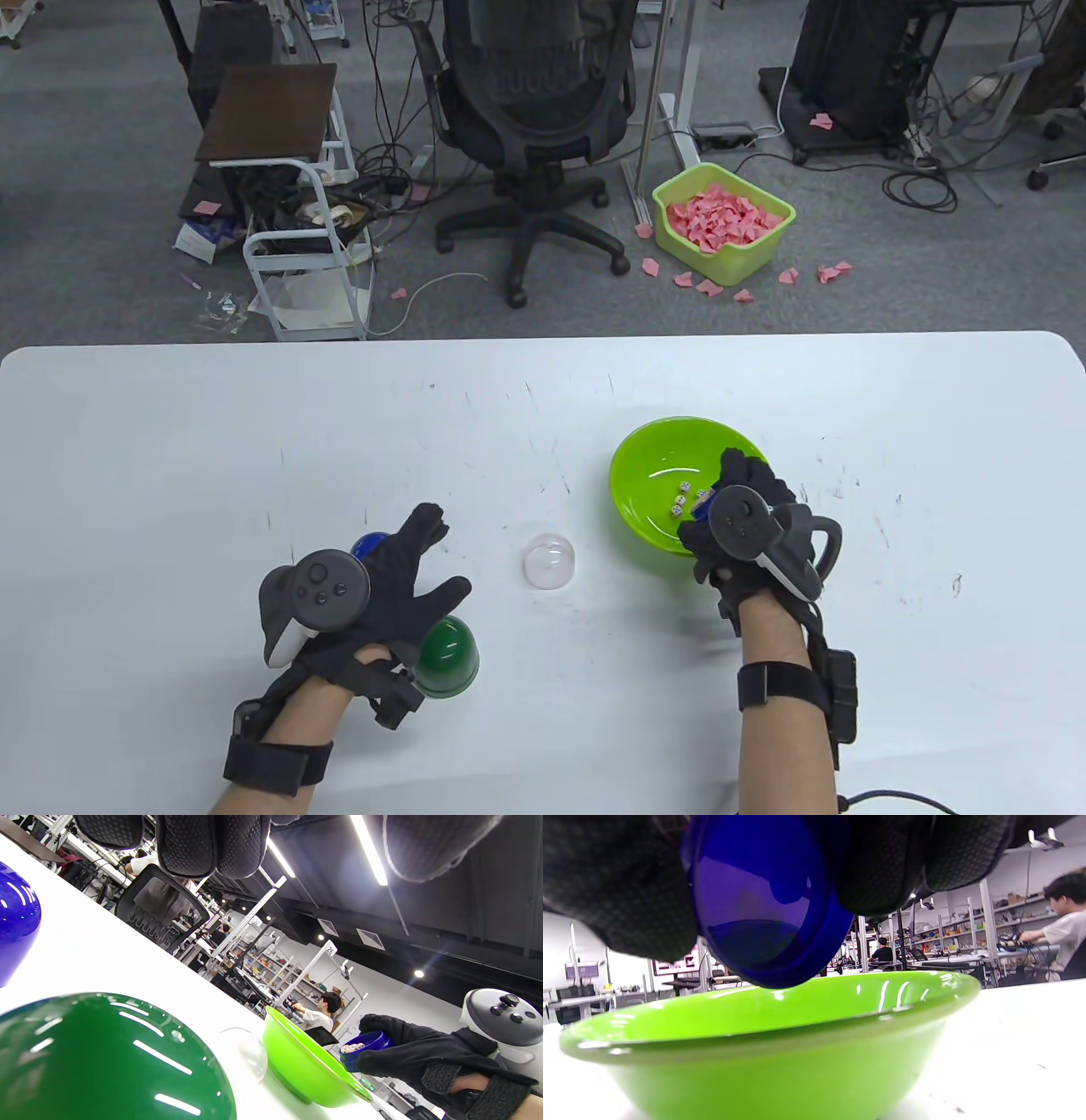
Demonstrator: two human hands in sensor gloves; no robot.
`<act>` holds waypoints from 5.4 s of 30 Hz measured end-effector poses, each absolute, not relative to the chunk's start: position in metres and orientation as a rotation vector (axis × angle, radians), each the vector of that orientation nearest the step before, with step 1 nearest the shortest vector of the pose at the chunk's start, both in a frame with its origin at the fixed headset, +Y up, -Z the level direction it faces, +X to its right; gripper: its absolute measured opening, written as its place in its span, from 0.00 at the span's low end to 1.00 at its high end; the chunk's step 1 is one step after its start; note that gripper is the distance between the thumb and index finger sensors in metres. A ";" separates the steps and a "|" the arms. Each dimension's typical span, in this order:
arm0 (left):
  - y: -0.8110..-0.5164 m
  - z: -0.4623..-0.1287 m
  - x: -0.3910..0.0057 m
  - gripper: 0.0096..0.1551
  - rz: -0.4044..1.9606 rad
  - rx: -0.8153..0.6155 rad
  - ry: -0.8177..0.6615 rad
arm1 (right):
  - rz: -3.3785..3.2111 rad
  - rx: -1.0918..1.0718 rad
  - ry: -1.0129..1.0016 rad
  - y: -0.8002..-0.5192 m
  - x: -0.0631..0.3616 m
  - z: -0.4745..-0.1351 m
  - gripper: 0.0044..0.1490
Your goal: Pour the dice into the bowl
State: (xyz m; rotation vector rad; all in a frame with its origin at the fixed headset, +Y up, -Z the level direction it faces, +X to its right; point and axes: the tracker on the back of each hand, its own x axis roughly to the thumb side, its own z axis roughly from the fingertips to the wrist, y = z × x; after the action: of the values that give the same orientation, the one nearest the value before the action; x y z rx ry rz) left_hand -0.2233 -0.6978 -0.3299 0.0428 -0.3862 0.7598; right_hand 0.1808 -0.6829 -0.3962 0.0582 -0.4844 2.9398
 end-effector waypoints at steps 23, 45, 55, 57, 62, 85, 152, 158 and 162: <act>-0.698 -0.331 -0.219 0.55 0.766 0.025 -0.409 | 3.162 0.133 -0.484 -0.690 0.167 -0.404 0.64; -0.700 -0.330 -0.220 0.54 0.752 0.025 -0.410 | 2.408 0.250 -0.527 -0.683 0.153 -0.348 0.63; -0.703 -0.331 -0.224 0.54 0.728 0.017 -0.384 | 2.181 0.296 -0.499 -0.694 0.147 -0.330 0.64; -0.704 -0.331 -0.224 0.54 0.721 0.015 -0.379 | 2.146 0.304 -0.489 -0.696 0.149 -0.329 0.64; -0.705 -0.329 -0.224 0.54 0.685 0.014 -0.380 | 2.096 0.320 -0.496 -0.692 0.158 -0.324 0.64; -0.678 -0.332 -0.184 0.54 0.470 -0.029 -0.413 | 2.046 0.328 -0.513 -0.685 0.167 -0.316 0.64; -0.636 -0.385 -0.086 0.50 0.298 -0.174 -0.484 | 2.284 0.437 -0.378 -0.699 0.152 -0.320 0.63; -0.635 -0.371 -0.079 0.50 0.393 -0.163 -0.564 | 2.286 0.464 -0.344 -0.703 0.145 -0.319 0.64; -0.640 -0.368 -0.074 0.50 0.426 -0.184 -0.584 | 2.288 0.477 -0.351 -0.703 0.141 -0.318 0.64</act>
State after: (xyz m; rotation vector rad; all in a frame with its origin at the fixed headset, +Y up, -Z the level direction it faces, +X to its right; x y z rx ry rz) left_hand -0.0740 -0.6402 -0.3677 -0.1837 -0.5838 0.4263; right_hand 0.1414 -0.7035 -0.3183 0.4767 -0.3511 2.2884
